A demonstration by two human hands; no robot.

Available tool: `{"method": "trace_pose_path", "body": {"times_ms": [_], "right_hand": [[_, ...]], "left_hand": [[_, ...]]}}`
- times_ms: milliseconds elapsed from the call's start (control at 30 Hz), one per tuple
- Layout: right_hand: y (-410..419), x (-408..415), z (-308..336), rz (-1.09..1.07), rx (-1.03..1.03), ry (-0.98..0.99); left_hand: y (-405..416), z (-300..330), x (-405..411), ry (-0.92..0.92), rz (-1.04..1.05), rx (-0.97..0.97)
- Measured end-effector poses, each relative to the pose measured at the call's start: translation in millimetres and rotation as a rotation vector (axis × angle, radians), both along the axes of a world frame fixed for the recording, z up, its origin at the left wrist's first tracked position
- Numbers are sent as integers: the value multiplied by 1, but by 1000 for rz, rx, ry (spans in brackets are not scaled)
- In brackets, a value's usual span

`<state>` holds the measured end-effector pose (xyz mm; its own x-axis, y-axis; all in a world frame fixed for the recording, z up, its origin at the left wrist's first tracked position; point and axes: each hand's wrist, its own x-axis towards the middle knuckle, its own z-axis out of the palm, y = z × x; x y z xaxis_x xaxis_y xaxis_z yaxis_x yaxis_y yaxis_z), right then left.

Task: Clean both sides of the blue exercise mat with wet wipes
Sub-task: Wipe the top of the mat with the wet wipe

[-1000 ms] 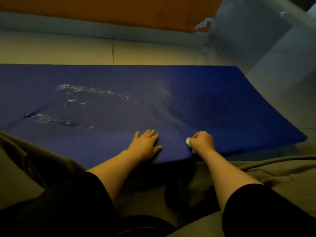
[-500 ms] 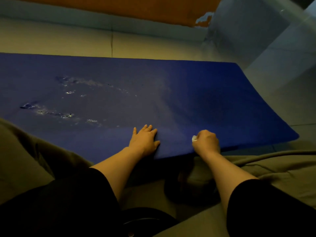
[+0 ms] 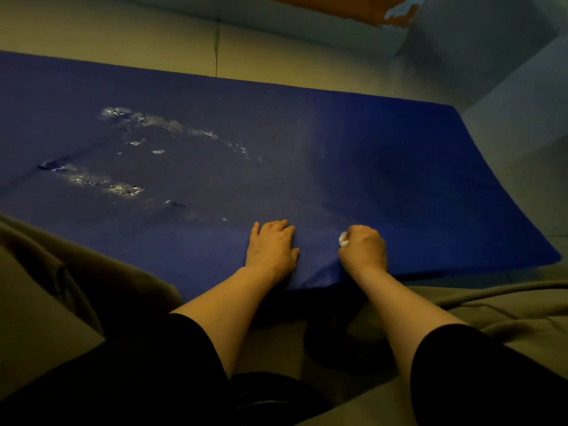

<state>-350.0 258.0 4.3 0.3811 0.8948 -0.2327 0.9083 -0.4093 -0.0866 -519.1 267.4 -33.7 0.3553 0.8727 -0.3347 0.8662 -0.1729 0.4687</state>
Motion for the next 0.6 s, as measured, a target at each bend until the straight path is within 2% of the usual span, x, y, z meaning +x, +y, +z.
{"method": "trace_pose_path", "body": {"times_ms": [200,433,500,600], "right_hand": [[-2,-55,-15,190,-42,205],[9,-3,-13,-3,28,-45],[9,-21,-15,71,26,-38],[2,-57,-24,283,-8,81]], "left_hand": [[1,-11,4,-24,93,57],[2,-12,4,-57,115,102],[2,-13,4,-63,131,108],[1,-16,3,-72,133,102]]}}
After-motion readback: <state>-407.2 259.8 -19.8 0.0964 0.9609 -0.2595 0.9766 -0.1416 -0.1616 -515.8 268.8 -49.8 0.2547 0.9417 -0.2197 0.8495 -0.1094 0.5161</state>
